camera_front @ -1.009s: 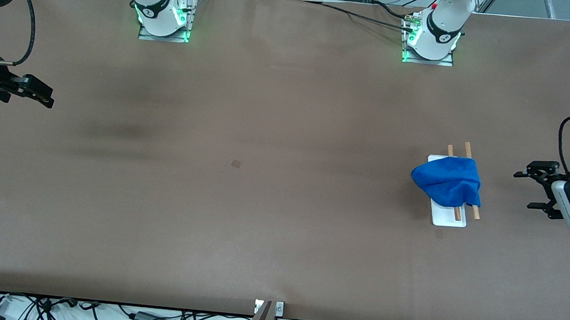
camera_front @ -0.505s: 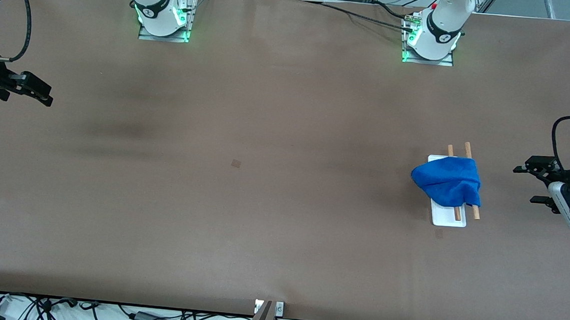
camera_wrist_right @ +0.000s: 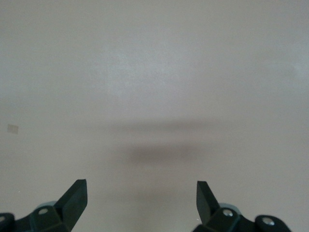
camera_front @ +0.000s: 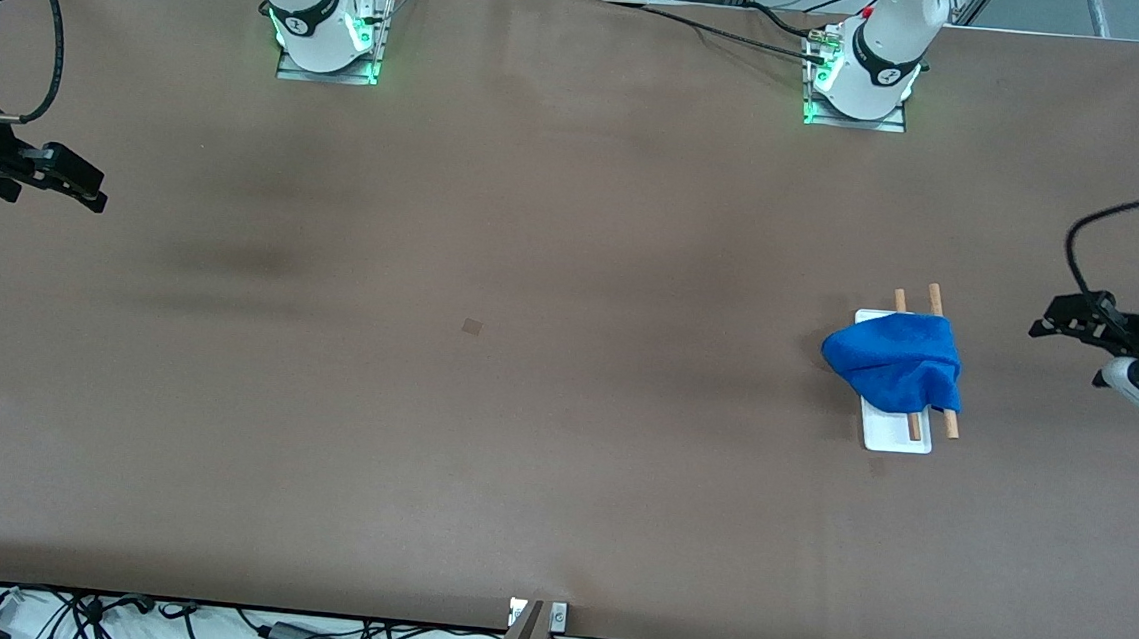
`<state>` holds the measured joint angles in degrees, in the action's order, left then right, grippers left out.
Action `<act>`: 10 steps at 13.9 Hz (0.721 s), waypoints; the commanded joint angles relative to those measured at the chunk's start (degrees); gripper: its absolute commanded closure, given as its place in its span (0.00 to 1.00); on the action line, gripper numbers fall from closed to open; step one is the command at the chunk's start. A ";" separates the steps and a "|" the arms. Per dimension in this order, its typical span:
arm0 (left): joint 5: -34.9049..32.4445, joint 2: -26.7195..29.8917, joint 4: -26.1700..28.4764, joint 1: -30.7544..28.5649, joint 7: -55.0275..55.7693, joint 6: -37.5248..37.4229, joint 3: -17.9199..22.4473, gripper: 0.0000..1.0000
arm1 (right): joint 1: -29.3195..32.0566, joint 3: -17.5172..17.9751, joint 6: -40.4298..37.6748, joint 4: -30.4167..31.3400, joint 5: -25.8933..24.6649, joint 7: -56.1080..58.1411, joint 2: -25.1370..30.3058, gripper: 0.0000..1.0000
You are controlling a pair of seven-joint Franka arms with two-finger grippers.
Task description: Pass towel and hang on rack
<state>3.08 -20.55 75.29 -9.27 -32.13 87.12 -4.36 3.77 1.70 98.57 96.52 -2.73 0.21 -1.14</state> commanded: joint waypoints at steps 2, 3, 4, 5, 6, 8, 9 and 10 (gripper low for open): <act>-1.41 11.39 14.15 4.25 10.49 6.03 2.52 0.00 | -0.07 -0.03 0.13 0.86 0.97 1.02 0.70 0.00; -1.41 14.55 17.92 4.87 13.55 8.22 2.52 0.00 | -0.42 -0.03 -0.13 0.86 0.88 0.85 0.62 0.00; -1.32 16.67 20.74 5.05 16.72 9.63 2.52 0.00 | -0.69 -0.03 -0.14 0.86 0.88 0.76 0.53 0.00; -1.32 17.91 22.43 5.05 18.31 9.91 2.61 0.00 | -0.86 -0.03 -0.14 0.77 0.88 0.67 0.35 0.00; -1.32 18.44 23.23 5.13 18.33 10.26 2.61 0.00 | -1.39 -0.29 -0.22 0.86 0.97 0.58 0.35 0.00; -1.50 20.11 25.24 6.36 19.29 11.31 2.78 0.00 | -1.74 -0.38 -0.22 0.86 0.88 0.41 0.26 0.00; -1.50 21.51 27.17 7.32 22.69 11.40 2.96 0.00 | -1.66 -0.38 -0.22 0.86 0.88 0.32 0.26 0.00; -1.58 22.30 28.23 7.51 25.77 12.19 3.05 0.00 | -1.66 -0.38 -0.22 0.86 0.88 0.41 0.26 0.00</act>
<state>2.74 -2.03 98.63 -3.85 -11.44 96.93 -2.34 2.48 1.78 98.49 96.83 -2.67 0.27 -1.38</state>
